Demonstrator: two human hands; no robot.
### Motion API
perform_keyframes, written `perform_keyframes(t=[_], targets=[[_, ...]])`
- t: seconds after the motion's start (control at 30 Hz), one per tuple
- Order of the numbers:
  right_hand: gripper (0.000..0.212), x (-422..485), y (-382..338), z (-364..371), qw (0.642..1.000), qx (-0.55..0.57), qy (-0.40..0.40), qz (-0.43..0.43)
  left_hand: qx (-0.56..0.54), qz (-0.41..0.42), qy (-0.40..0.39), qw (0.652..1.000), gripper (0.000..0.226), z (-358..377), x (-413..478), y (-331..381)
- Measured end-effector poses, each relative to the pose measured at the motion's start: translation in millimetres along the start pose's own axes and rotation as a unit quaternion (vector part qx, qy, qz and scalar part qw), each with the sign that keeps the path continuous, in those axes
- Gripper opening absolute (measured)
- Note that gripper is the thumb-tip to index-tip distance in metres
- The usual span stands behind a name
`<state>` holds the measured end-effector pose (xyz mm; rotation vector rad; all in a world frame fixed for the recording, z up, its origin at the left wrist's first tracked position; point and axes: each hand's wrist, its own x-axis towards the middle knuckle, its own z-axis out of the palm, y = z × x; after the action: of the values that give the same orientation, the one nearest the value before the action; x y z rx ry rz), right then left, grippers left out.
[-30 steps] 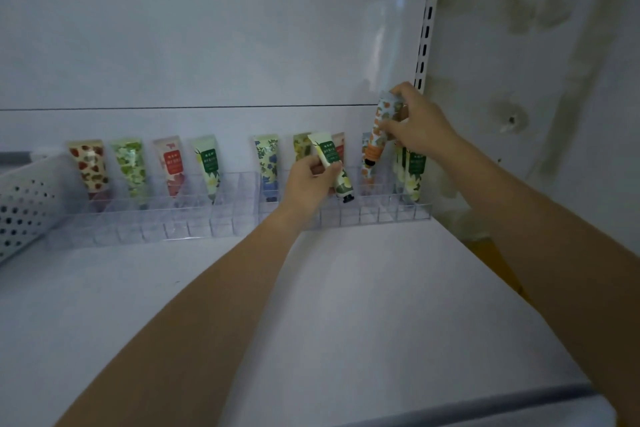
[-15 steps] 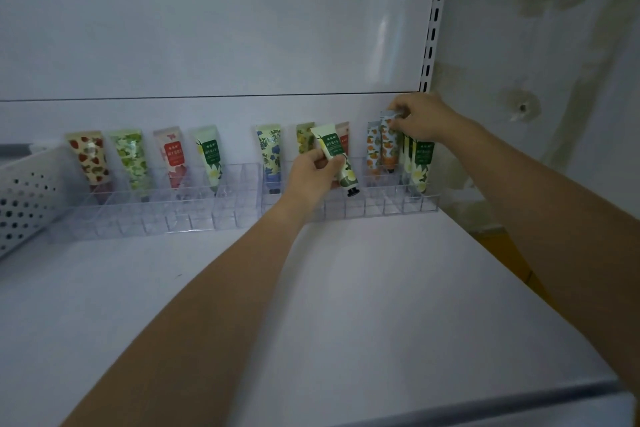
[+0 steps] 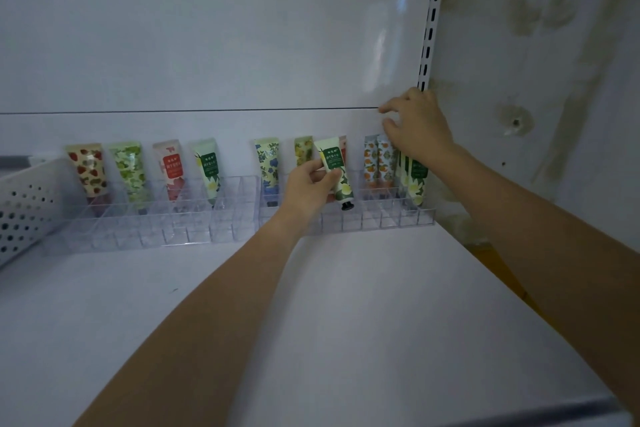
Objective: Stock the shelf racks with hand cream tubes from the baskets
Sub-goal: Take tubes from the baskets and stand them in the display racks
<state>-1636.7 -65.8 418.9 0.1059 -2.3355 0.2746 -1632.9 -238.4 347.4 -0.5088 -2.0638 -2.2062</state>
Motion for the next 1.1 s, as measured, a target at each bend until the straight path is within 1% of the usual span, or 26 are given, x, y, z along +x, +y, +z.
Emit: perform_keyframes(t=[0.03, 0.07, 0.1, 0.17, 0.2, 0.27, 0.3, 0.33, 0.37, 0.4, 0.43, 0.47, 0.5, 0.53, 0.6, 0.67, 0.77, 0.83, 0.9, 0.97, 1.1], targets=[[0.028, -3.6, -8.1, -1.2, 0.997, 0.075, 0.008, 0.013, -0.001, 0.003, 0.000, 1.000, 0.024, 0.1, -0.1, 0.3], [0.028, -8.1, -17.3, -0.9, 0.988, 0.148, -0.010, 0.034, -0.003, 0.008, -0.001, 1.000, 0.022, -0.1, -0.6, 0.4], [0.031, -13.0, -26.4, 1.4, 0.975, 0.210, -0.046, 0.063, -0.005, 0.015, -0.004, 1.000, 0.018, -0.1, -2.0, 0.7], [0.041, -22.7, -39.9, 10.1, 0.944, 0.279, -0.119, 0.132, -0.005, 0.034, -0.022, 0.999, 0.013, -0.4, -5.6, 1.1], [0.043, -26.9, -43.9, 14.9, 0.929, 0.305, -0.133, 0.163, 0.000, 0.045, -0.036, 0.998, 0.013, -0.4, -6.4, 0.8], [0.039, -33.9, -48.6, 19.7, 0.896, 0.372, -0.119, 0.212, 0.042, 0.072, -0.052, 0.995, 0.018, -0.9, -7.2, -0.9], [0.036, -35.8, -49.0, 19.6, 0.879, 0.406, -0.103, 0.226, 0.109, 0.099, -0.051, 0.988, 0.020, -2.4, -7.3, -2.1], [0.032, -37.1, -47.3, 18.1, 0.865, 0.434, -0.085, 0.235, 0.212, 0.137, -0.052, 0.966, 0.023, -4.9, -7.6, -4.6], [0.029, -38.6, -43.7, 15.5, 0.855, 0.455, -0.064, 0.242, 0.324, 0.182, -0.059, 0.926, 0.026, -8.3, -8.4, -9.2], [0.028, -40.1, -38.2, 11.4, 0.850, 0.466, -0.037, 0.244, 0.422, 0.224, -0.075, 0.875, 0.028, -11.5, -10.2, -14.6], [0.028, -41.4, -31.4, 5.8, 0.852, 0.464, -0.003, 0.241, 0.494, 0.259, -0.092, 0.825, 0.030, -13.8, -12.6, -18.9], [0.029, -42.8, -23.2, 0.1, 0.861, 0.451, 0.031, 0.235, 0.542, 0.284, -0.101, 0.784, 0.032, -15.2, -14.5, -21.7], [0.030, -44.7, -14.8, -5.3, 0.869, 0.435, 0.059, 0.229, 0.570, 0.296, -0.102, 0.760, 0.034, -16.0, -15.7, -23.3], [0.032, -47.0, -6.7, -9.9, 0.873, 0.421, 0.082, 0.232, 0.585, 0.297, -0.100, 0.748, 0.036, -16.4, -16.1, -23.7], [0.033, -51.6, 6.7, -16.3, 0.870, 0.406, 0.113, 0.257, 0.599, 0.283, -0.095, 0.743, 0.040, -17.5, -16.8, -23.7], [0.035, -54.9, 16.5, -17.8, 0.859, 0.404, 0.133, 0.285, 0.609, 0.258, -0.097, 0.744, 0.042, -18.4, -17.1, -24.8], [0.032, -57.4, 23.4, -14.8, 0.849, 0.415, 0.128, 0.300, 0.617, 0.231, -0.105, 0.745, 0.045, -18.8, -18.3, -26.1], [0.029, -58.4, 26.4, -11.0, 0.853, 0.415, 0.088, 0.304, 0.612, 0.224, -0.110, 0.751, 0.045, -18.0, -17.9, -24.9], [0.028, -59.9, 29.1, -7.4, 0.858, 0.408, 0.027, 0.310, 0.609, 0.222, -0.112, 0.753, 0.045, -18.4, -17.9, -24.3], [0.025, -62.0, 31.8, -4.9, 0.857, 0.400, -0.023, 0.324, 0.608, 0.219, -0.115, 0.754, 0.045, -18.8, -17.7, -24.5], [0.017, -63.4, 36.5, -5.2, 0.848, 0.404, -0.064, 0.337, 0.606, 0.216, -0.118, 0.756, 0.045, -18.7, -15.4, -24.7]])
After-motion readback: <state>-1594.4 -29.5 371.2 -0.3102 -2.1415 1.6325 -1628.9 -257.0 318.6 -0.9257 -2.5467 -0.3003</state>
